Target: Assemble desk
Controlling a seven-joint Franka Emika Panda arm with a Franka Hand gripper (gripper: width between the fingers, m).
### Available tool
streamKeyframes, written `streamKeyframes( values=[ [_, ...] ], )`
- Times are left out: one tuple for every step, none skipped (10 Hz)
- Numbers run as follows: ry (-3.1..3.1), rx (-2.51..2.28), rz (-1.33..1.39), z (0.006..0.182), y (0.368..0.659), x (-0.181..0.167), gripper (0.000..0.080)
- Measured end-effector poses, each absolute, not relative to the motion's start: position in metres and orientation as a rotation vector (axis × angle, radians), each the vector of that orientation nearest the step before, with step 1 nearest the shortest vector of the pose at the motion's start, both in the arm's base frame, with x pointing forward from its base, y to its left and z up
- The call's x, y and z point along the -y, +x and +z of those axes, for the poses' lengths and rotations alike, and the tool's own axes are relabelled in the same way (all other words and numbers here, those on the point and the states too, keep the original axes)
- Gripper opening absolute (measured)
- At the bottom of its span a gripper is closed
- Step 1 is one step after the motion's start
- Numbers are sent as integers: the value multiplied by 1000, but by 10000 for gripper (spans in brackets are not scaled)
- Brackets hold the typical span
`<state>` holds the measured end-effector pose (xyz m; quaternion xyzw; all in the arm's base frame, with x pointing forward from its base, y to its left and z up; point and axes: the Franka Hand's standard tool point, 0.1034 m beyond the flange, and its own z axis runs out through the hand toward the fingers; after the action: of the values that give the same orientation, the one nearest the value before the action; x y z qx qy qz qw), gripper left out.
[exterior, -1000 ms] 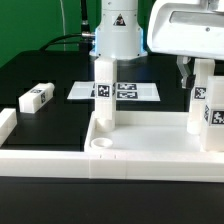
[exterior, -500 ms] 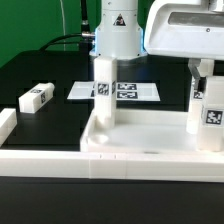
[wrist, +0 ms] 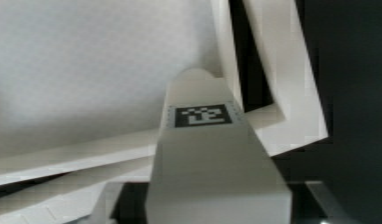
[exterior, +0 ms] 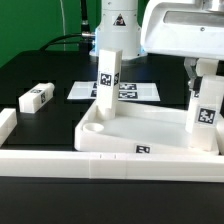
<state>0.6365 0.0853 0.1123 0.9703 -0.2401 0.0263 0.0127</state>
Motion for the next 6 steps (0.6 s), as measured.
streamKeyframes(
  values=[
    [2993, 851, 84, 113, 636, -80, 294],
    [2946, 971, 88, 113, 636, -75, 295],
    [2912, 1052, 89, 114, 635, -69, 295],
    [2881, 1127, 87, 114, 635, -65, 297],
    [2849, 1193, 88, 114, 635, -60, 297],
    [2836, 1222, 88, 114, 635, -58, 297]
  ],
)
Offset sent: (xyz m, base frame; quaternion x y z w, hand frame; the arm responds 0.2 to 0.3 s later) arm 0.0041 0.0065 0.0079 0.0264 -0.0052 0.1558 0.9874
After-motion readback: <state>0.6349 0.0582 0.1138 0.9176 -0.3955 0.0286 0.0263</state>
